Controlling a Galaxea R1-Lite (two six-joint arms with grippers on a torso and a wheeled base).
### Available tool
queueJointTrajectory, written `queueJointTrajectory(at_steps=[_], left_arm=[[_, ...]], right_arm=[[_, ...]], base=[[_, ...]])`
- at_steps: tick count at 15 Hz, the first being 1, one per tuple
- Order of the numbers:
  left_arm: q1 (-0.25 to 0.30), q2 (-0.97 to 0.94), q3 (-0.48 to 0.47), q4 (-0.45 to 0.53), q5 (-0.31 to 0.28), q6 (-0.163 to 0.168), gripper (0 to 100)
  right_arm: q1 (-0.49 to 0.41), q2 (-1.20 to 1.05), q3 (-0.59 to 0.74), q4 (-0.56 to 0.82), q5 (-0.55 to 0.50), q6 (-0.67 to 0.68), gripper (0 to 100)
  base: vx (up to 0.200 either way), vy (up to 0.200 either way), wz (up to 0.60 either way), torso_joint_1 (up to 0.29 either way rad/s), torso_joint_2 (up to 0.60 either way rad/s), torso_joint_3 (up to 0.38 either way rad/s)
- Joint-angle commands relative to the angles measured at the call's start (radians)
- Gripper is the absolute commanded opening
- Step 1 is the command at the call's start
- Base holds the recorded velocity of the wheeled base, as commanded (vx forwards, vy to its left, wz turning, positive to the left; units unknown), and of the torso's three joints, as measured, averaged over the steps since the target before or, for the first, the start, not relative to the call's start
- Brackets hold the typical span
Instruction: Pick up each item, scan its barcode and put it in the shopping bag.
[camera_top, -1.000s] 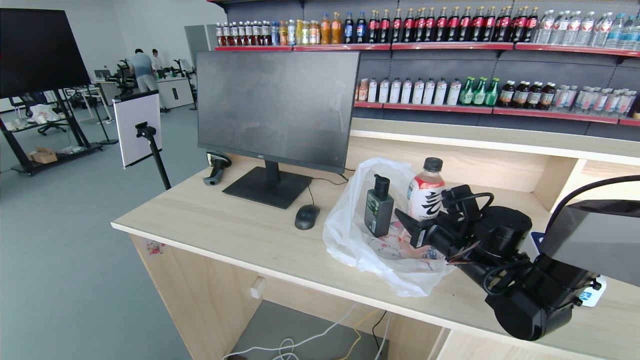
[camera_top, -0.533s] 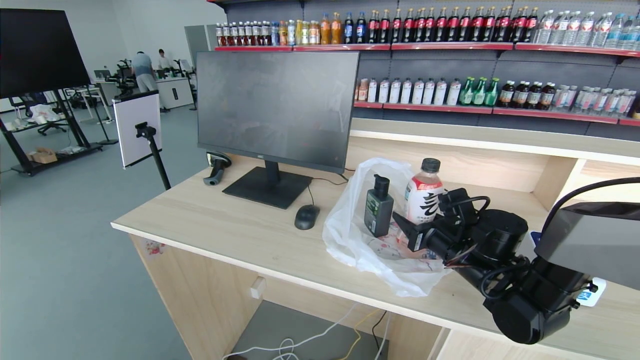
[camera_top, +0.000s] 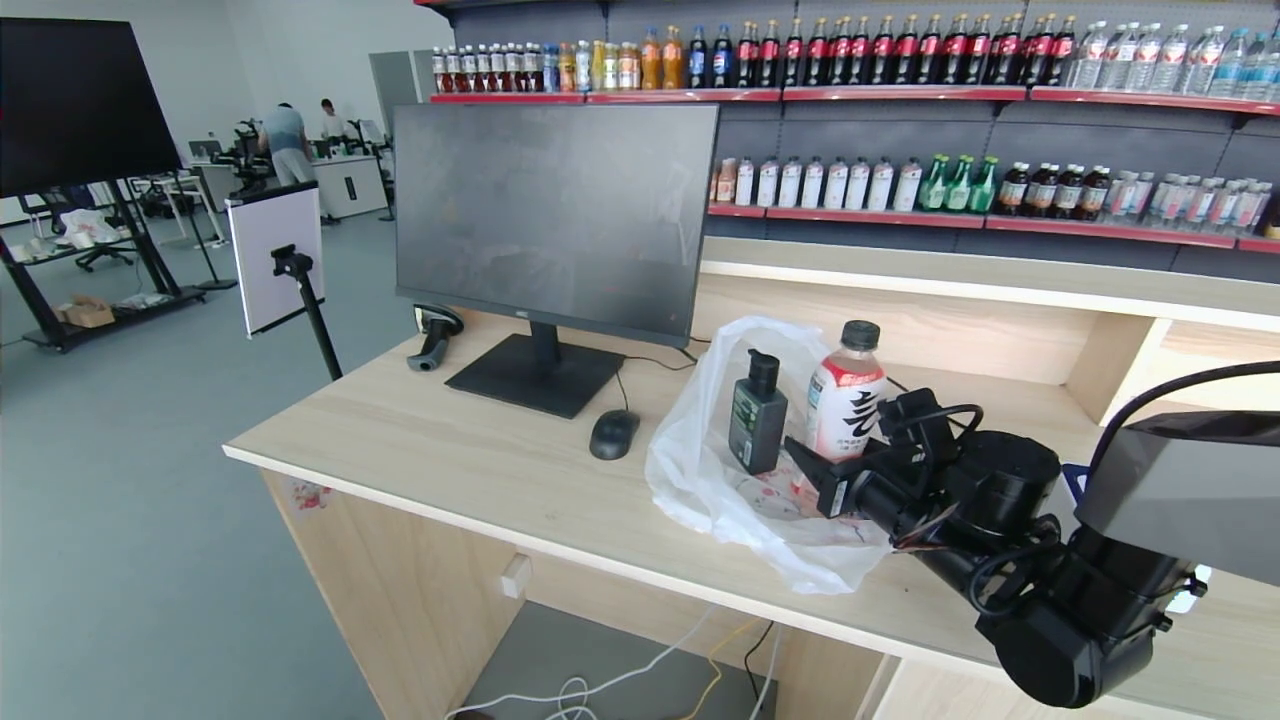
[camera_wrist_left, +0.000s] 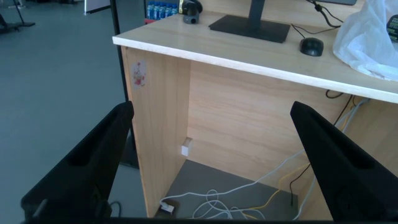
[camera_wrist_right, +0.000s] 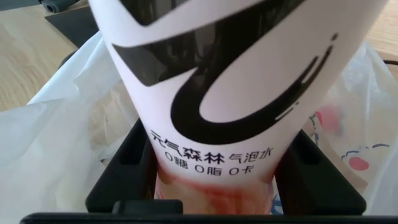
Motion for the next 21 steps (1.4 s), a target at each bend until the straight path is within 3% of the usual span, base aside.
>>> queueJointTrajectory(at_steps=[1,4,5,13,17,19,21], left_arm=[[0.000,0.000,0.000,-0.001,0.000,0.000,100],[0.000,0.000,0.000,-0.001,0.000,-0.001,100],[0.000,0.000,0.000,-0.001,0.000,-0.001,100],[0.000,0.000,0.000,-0.001,0.000,-0.003,100],[0.000,0.000,0.000,-0.001,0.000,-0.004,100],[0.000,0.000,0.000,0.001,0.002,-0.006,100],[0.000,0.000,0.000,0.001,0.002,-0.004,100]], right_arm=[[0.004,0.003,0.014,0.006,0.001,-0.001,0],[0.003,-0.003,0.025,0.006,0.001,-0.001,0],[0.003,-0.005,0.023,0.006,0.001,-0.001,100],[0.006,-0.132,0.083,0.006,0.001,0.010,100],[0.008,-0.316,0.166,0.006,0.001,0.004,100],[0.006,-0.457,0.267,0.006,0.001,-0.018,100],[0.004,-0.670,0.485,0.006,0.002,-0.024,100]], base=[[0.000,0.000,0.00,0.000,0.00,0.000],[0.000,0.000,0.00,0.000,0.00,0.000],[0.000,0.000,0.00,0.000,0.00,0.000],[0.000,0.000,0.00,0.000,0.00,0.000],[0.000,0.000,0.00,0.000,0.00,0.000],[0.000,0.000,0.00,0.000,0.00,0.000],[0.000,0.000,0.00,0.000,0.00,0.000]])
